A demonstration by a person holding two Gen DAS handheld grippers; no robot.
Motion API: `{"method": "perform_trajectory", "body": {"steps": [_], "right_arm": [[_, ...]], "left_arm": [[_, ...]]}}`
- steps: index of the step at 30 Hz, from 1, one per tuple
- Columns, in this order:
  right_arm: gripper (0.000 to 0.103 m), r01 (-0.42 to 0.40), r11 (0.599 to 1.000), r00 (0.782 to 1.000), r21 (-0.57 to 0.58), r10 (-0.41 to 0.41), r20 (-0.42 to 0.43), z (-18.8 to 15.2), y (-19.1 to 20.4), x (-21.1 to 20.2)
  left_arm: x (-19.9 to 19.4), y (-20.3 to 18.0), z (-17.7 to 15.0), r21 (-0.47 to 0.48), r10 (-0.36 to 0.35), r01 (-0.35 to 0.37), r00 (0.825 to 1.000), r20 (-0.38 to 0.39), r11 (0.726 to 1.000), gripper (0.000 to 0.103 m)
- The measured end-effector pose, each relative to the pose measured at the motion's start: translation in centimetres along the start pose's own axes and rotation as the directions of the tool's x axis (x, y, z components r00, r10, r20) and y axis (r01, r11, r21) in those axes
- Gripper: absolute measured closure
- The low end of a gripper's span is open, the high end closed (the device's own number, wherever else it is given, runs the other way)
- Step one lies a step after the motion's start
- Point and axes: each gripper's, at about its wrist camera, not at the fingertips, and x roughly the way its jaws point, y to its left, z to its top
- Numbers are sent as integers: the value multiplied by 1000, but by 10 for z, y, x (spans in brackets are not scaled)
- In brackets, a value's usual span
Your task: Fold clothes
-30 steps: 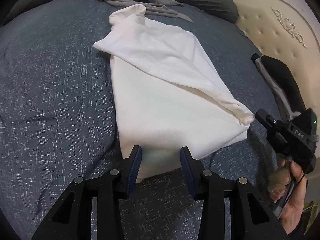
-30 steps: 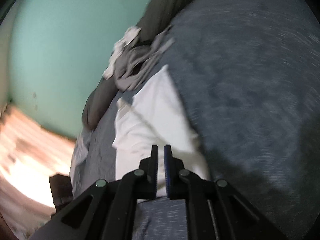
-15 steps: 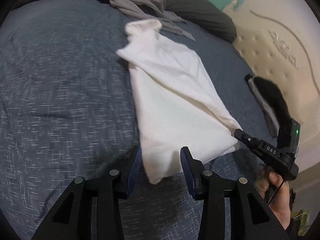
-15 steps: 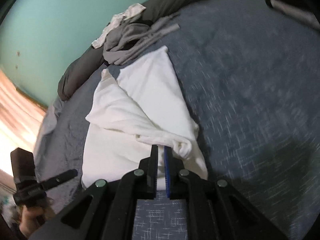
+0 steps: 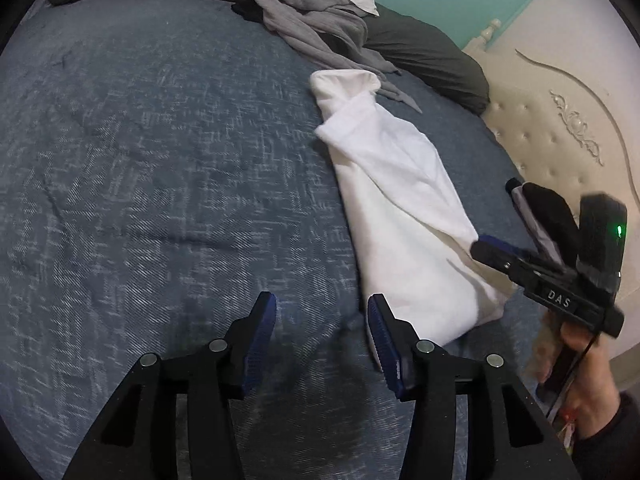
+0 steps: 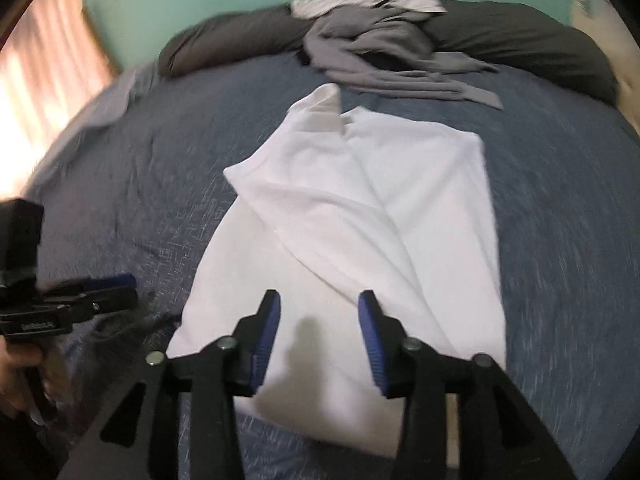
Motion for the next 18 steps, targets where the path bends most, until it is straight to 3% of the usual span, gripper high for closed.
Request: {"method": "perform_trajectory", "body": {"steps": [7, 14, 18], "right_arm": [[60, 68, 974, 994, -214, -84, -67, 38, 33, 31], [59, 14, 968, 994, -252, -41, -99, 65, 60, 58], [59, 35, 958, 991, -283, -71, -115, 74, 77, 78]], "left_arm": [[-6, -1, 7, 36, -9, 8, 1000, 15, 999, 49], [-6, 9, 13, 9, -9, 9, 1000, 22, 1000, 48], [-12, 18, 18, -9, 3, -3, 999, 41, 1000, 48]]}}
